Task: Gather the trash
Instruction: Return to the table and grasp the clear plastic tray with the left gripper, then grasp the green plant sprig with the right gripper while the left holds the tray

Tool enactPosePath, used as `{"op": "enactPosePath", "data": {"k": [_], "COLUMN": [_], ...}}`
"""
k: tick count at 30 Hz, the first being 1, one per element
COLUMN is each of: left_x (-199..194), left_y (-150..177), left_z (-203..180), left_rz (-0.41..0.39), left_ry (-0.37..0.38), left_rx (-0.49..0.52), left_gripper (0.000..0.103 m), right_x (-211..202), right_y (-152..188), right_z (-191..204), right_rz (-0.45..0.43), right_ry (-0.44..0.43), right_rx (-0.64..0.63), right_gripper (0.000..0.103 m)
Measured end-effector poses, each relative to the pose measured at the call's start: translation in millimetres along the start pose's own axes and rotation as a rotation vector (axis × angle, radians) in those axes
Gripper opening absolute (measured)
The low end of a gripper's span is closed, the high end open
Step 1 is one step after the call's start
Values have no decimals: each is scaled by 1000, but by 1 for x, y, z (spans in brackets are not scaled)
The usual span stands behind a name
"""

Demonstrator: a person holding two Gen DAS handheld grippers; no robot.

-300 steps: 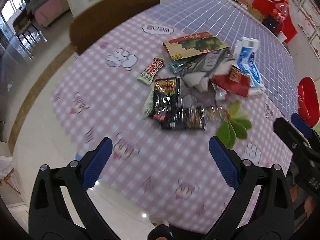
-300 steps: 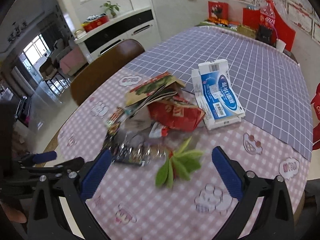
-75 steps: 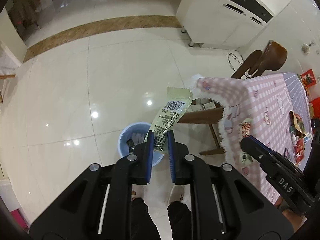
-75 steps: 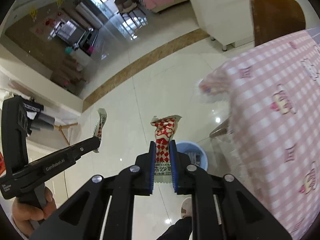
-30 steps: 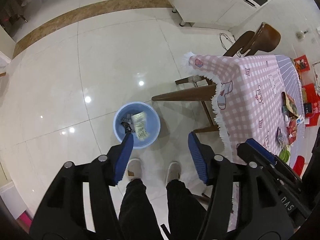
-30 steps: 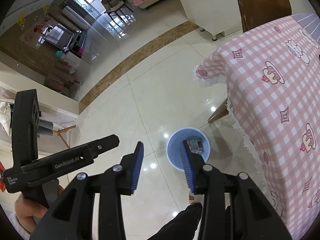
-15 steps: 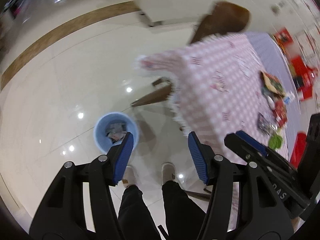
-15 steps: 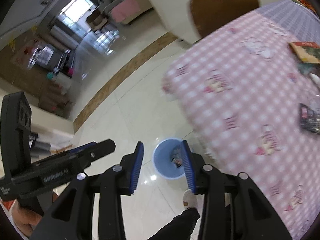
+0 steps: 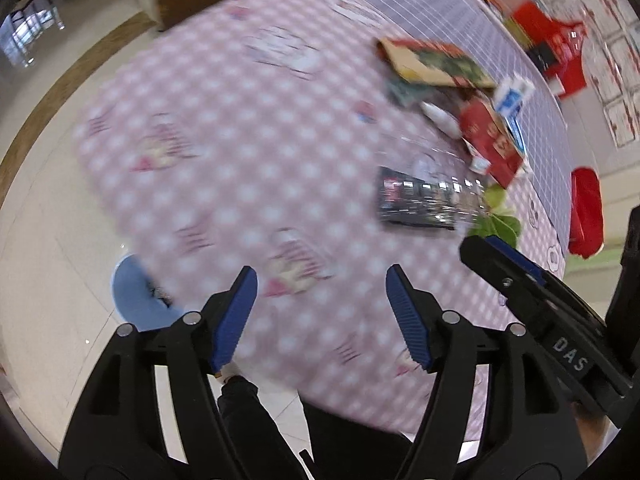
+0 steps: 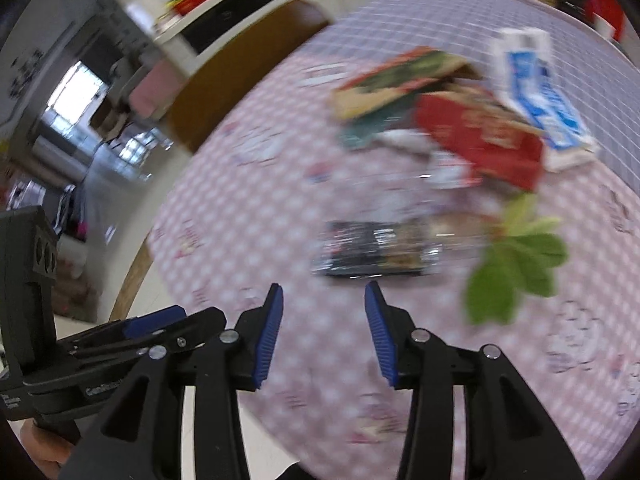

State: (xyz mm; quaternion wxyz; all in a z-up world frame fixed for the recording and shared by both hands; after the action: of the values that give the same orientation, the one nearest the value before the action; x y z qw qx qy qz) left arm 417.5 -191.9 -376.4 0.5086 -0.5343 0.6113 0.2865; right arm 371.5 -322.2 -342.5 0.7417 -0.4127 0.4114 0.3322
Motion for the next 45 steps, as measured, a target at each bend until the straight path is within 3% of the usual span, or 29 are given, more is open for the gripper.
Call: {"op": "enactPosePath", "data": {"k": [9,13,16,24,27,38,44,45], "left_x": [56,71,76,82,85,72,49,44], "left_y": [-31,-42,-47,-51,-53,-52,-46,-45], "left_z": [-52,-57,-58,-56,-63,-59,-47,-45], "left_rz": [30,29,28,38,41,-4,-36,-44], "left_ry": [5,-69,-78,-115,-63,-35,-39,-38], "left_rx": [-45,-23,-23,-10,-10,-39,-53,-55], "left_gripper": [68,68,68,67,50,47,47,47], "right_x": [-5,-4,-3,0,2,12,31,31], "right_y": [-25,-31,-32,-33,-34,-21,-6,-5], "right_z": [-82,-97,-105,-118,-120,-142,-139,-135], "right_rz": [-12,-6,-3,-1,-2,15,77,73], "right_ry": [31,23,17,28,40,131,97,90], "right_rx": [46,62,69,80,84,97,129,117], "right_gripper": [45,46,46,47,53,54,54,50]}}
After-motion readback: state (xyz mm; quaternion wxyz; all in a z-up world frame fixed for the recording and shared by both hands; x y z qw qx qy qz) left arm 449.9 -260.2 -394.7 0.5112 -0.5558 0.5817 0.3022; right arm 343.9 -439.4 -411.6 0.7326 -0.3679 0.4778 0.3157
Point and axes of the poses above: each gripper's, at about its wrist camera, not at the fingertips, and x roughly the way its jaws point, z to its left, y to its underside, the point moved 9 cm from there along x, roughly the way its jaws point, and after that the axes turned 1 degree about -z, right-handed, at the moved point
